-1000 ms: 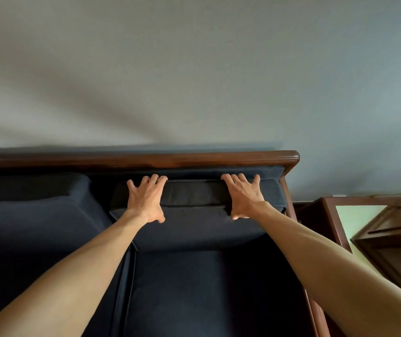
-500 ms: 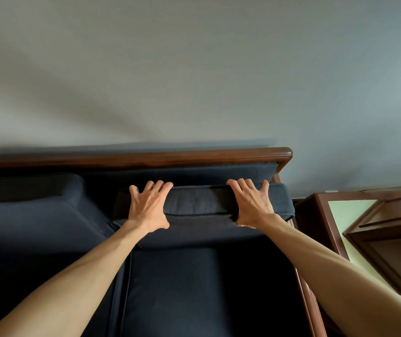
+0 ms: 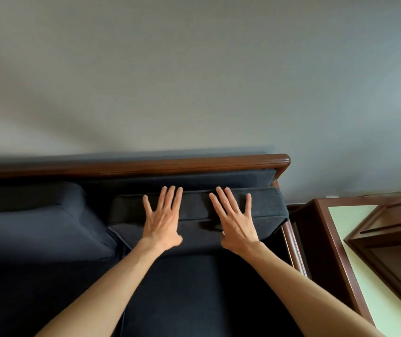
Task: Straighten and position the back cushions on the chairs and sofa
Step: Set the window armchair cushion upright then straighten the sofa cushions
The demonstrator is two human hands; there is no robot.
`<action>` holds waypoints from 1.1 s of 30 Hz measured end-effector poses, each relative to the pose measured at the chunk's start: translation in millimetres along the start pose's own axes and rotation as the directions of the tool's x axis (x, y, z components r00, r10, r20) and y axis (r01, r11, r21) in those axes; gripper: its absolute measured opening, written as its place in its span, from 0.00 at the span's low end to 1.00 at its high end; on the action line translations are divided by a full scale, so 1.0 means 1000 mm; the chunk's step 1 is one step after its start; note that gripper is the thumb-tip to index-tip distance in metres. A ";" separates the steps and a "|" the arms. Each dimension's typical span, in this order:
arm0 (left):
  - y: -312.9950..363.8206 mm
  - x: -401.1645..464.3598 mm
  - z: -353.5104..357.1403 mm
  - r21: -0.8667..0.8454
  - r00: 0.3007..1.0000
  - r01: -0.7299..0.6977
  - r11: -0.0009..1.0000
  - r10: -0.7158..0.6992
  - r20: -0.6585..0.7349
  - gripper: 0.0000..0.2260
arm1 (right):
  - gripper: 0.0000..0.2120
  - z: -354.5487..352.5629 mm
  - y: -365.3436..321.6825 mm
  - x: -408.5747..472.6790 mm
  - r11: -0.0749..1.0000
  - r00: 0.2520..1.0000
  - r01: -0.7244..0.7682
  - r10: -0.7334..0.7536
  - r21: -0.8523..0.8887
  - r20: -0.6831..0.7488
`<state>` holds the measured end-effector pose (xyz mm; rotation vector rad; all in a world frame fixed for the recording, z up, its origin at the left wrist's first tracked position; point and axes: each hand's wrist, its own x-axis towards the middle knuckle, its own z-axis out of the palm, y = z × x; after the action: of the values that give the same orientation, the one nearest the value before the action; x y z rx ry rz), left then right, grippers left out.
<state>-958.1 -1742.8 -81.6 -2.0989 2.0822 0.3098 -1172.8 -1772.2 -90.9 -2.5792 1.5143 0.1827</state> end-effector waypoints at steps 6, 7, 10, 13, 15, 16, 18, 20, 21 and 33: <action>-0.035 -0.008 0.013 -0.053 0.997 -0.006 0.999 0.002 -0.083 0.59 | 0.55 0.002 0.047 -0.011 0.995 0.996 -0.092 0.092 0.044 -0.003; -0.048 -0.012 0.014 -0.059 0.996 0.017 0.998 -0.022 -0.086 0.60 | 0.55 -0.001 0.058 -0.014 0.993 0.994 -0.109 0.108 0.039 0.020; -0.060 -0.017 0.011 -0.066 0.999 0.042 0.997 -0.042 -0.005 0.61 | 0.57 -0.011 0.063 -0.016 0.991 0.986 -0.129 0.127 0.016 0.109; -0.054 -0.020 0.008 -0.081 0.996 0.071 0.994 -0.066 0.059 0.61 | 0.57 -0.015 0.051 -0.020 0.985 0.973 -0.170 0.167 0.007 0.161; -0.055 -0.023 0.003 -0.103 0.992 0.078 0.992 -0.068 0.102 0.59 | 0.57 -0.022 0.047 -0.021 0.980 0.957 -0.200 0.196 -0.005 0.214; -0.059 -0.027 0.000 -0.120 0.992 0.076 0.990 -0.063 0.109 0.57 | 0.57 -0.026 0.042 -0.021 0.976 0.951 -0.216 0.213 -0.007 0.223; -0.064 -0.037 -0.005 -0.152 0.989 0.064 0.986 -0.043 0.141 0.53 | 0.54 -0.034 0.026 -0.021 0.965 0.938 -0.263 0.250 0.019 0.240; -0.080 -0.049 -0.015 -0.194 0.991 0.075 0.978 -0.052 0.121 0.50 | 0.50 -0.045 -0.007 -0.015 0.966 0.949 -0.249 0.227 0.075 0.219; -0.092 -0.054 -0.021 -0.222 0.993 0.095 0.970 -0.076 0.093 0.49 | 0.47 -0.051 -0.027 -0.010 0.969 0.960 -0.221 0.196 0.109 0.202; -0.368 -0.113 -0.068 -0.305 0.965 0.192 0.933 -0.236 -0.114 0.35 | 0.26 -0.105 -0.375 0.117 0.909 0.982 0.176 -0.191 0.379 0.004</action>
<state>-588.7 -1647.3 3.8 -2.5711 1.9578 0.4679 -785.3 -1711.0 15.1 -2.3687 1.1476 -0.0724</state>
